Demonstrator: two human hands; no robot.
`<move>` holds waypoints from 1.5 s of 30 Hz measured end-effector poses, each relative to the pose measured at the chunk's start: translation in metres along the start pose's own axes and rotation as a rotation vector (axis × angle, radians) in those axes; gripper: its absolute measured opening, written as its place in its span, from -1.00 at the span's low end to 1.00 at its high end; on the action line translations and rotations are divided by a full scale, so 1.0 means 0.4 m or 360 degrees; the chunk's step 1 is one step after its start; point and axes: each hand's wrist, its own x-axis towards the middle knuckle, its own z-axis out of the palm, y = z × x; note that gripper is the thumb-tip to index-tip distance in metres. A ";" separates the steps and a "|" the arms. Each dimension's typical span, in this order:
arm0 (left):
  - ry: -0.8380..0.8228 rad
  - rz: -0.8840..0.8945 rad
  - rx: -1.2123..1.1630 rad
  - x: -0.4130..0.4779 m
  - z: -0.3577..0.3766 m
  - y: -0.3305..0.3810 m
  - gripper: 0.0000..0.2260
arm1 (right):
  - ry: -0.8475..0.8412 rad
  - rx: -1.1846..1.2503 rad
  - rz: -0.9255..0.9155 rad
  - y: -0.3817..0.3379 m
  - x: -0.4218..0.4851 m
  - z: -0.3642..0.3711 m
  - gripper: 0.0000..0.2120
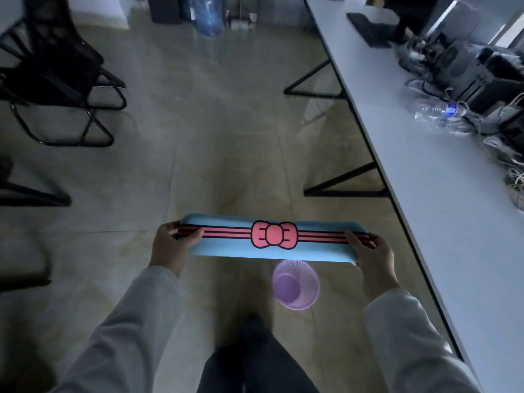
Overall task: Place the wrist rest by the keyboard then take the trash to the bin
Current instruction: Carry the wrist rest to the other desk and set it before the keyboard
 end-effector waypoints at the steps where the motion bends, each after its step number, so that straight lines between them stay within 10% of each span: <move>1: 0.0042 -0.0025 -0.0057 0.015 -0.014 0.006 -0.54 | -0.0022 -0.0008 -0.0021 -0.014 0.010 0.028 -0.66; 25: 0.0227 -0.0090 -0.0106 0.630 0.065 0.352 -0.49 | -0.0196 0.0081 -0.0038 -0.405 0.486 0.557 -0.60; 45: -0.0183 0.0118 -0.0014 1.376 0.102 0.747 -0.55 | 0.0152 0.0122 0.0017 -0.796 0.731 1.040 -0.60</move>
